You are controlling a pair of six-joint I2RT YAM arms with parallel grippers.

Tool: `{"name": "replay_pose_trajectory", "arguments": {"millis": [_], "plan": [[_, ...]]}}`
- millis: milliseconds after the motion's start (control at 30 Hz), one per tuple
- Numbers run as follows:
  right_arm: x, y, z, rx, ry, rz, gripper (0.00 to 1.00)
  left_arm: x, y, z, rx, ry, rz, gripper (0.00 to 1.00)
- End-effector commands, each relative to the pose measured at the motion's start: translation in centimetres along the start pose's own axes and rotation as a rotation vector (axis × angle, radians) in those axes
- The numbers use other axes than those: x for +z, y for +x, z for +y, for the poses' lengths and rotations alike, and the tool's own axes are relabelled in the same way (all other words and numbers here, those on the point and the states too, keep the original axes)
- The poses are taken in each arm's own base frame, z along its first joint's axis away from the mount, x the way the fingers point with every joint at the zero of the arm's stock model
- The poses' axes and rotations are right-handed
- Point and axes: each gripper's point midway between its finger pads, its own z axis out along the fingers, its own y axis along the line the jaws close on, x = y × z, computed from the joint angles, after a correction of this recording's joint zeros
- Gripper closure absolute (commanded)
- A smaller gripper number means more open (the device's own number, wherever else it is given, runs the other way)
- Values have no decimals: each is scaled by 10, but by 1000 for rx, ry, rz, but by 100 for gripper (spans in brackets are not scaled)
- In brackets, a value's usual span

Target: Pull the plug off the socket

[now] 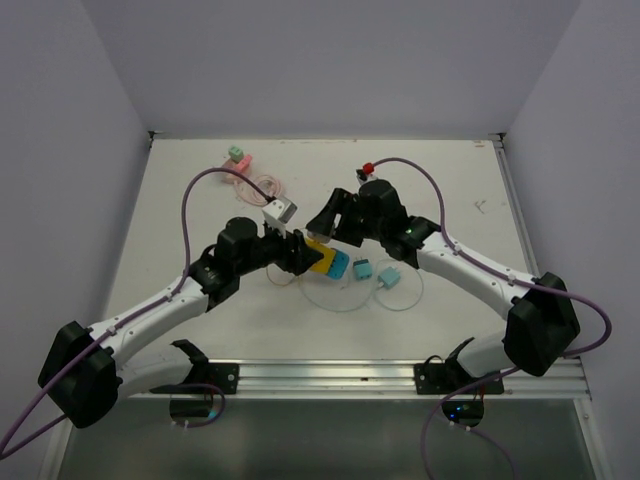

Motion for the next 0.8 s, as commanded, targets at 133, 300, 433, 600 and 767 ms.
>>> {"name": "replay_pose_trajectory", "arguments": {"millis": [133, 300, 433, 600, 767], "plan": [[-41, -137, 21, -3, -9, -498, 100, -17, 65, -17, -132, 65, 232, 100], [-43, -158, 13, 7, 42, -565, 100, -21, 73, -20, -144, 72, 264, 100], [-42, -172, 7, 10, 80, -606, 100, -24, 81, -21, -155, 63, 291, 100], [-35, -176, -10, -26, 160, -576, 98, -27, 71, -20, -151, 37, 247, 100], [-28, -159, -60, -59, 298, -489, 96, -25, 41, -23, -144, 22, 177, 100]]}}
